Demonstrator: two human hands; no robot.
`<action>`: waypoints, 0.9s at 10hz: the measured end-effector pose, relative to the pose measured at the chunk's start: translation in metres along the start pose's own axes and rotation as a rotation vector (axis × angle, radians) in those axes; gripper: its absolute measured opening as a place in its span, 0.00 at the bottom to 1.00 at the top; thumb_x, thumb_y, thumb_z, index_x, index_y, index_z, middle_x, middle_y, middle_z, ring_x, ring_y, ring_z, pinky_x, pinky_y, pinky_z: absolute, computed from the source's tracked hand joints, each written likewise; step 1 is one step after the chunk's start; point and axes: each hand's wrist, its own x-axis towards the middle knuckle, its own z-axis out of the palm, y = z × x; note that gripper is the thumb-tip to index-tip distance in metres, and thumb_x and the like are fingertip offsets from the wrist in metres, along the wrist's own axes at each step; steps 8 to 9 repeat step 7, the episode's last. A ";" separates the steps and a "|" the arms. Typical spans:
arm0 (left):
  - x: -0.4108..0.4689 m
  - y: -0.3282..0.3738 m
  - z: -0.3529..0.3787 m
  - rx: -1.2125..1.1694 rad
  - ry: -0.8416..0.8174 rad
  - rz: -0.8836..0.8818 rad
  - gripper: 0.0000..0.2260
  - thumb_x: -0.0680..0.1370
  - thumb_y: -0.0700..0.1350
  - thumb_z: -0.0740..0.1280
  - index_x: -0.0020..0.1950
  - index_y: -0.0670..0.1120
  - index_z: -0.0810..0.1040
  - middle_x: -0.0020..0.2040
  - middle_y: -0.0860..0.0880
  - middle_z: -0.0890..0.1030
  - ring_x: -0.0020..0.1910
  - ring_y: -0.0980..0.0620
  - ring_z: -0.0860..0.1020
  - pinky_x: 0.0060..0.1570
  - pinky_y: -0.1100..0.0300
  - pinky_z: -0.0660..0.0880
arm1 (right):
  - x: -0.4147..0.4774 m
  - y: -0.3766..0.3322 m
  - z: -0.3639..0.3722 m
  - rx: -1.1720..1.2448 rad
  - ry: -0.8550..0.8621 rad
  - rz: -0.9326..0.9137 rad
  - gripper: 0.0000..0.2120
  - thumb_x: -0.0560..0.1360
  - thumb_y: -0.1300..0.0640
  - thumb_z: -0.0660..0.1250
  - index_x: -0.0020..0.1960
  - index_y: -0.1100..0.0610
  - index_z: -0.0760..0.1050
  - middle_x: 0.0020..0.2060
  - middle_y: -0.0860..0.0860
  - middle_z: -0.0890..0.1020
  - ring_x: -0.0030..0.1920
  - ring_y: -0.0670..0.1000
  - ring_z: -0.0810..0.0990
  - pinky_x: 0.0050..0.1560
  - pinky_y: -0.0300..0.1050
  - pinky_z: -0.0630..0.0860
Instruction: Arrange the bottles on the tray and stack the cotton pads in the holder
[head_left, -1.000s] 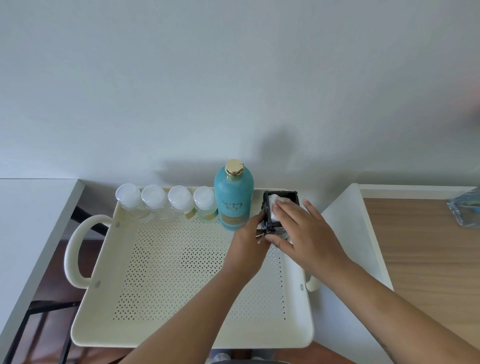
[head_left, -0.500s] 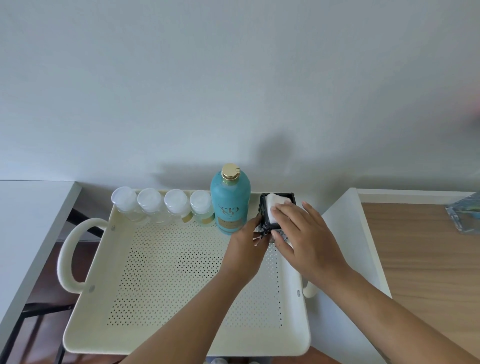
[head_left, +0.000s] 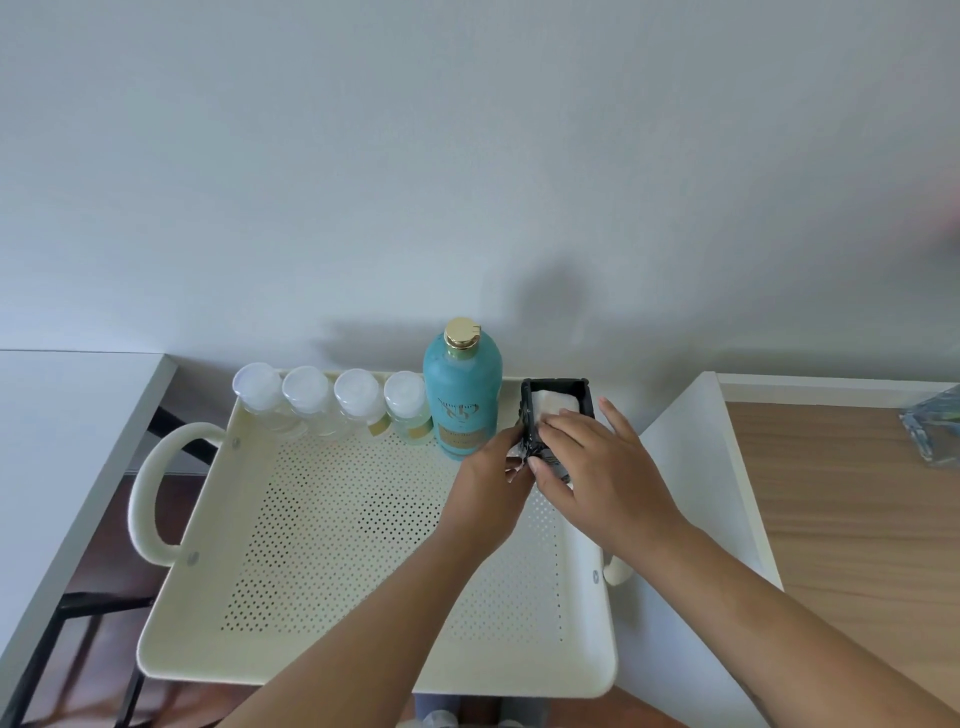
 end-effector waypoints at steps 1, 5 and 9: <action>-0.005 0.001 -0.004 0.013 0.018 -0.011 0.14 0.77 0.42 0.67 0.62 0.51 0.77 0.47 0.66 0.78 0.47 0.61 0.81 0.46 0.72 0.77 | -0.001 0.000 -0.002 0.021 0.011 0.006 0.16 0.76 0.50 0.65 0.58 0.58 0.80 0.56 0.51 0.83 0.59 0.51 0.80 0.72 0.56 0.62; -0.056 -0.010 -0.056 0.283 0.134 -0.033 0.09 0.78 0.44 0.68 0.57 0.47 0.79 0.48 0.53 0.82 0.46 0.54 0.80 0.48 0.56 0.79 | -0.029 -0.037 -0.005 0.211 0.234 0.036 0.09 0.74 0.61 0.67 0.53 0.59 0.81 0.50 0.52 0.83 0.53 0.54 0.80 0.54 0.48 0.74; -0.087 -0.044 -0.098 0.539 0.141 -0.123 0.14 0.78 0.50 0.67 0.63 0.49 0.77 0.59 0.53 0.80 0.59 0.52 0.77 0.57 0.58 0.73 | -0.044 -0.083 0.036 0.319 -0.024 0.177 0.13 0.76 0.58 0.66 0.59 0.58 0.80 0.55 0.51 0.82 0.56 0.54 0.79 0.55 0.50 0.76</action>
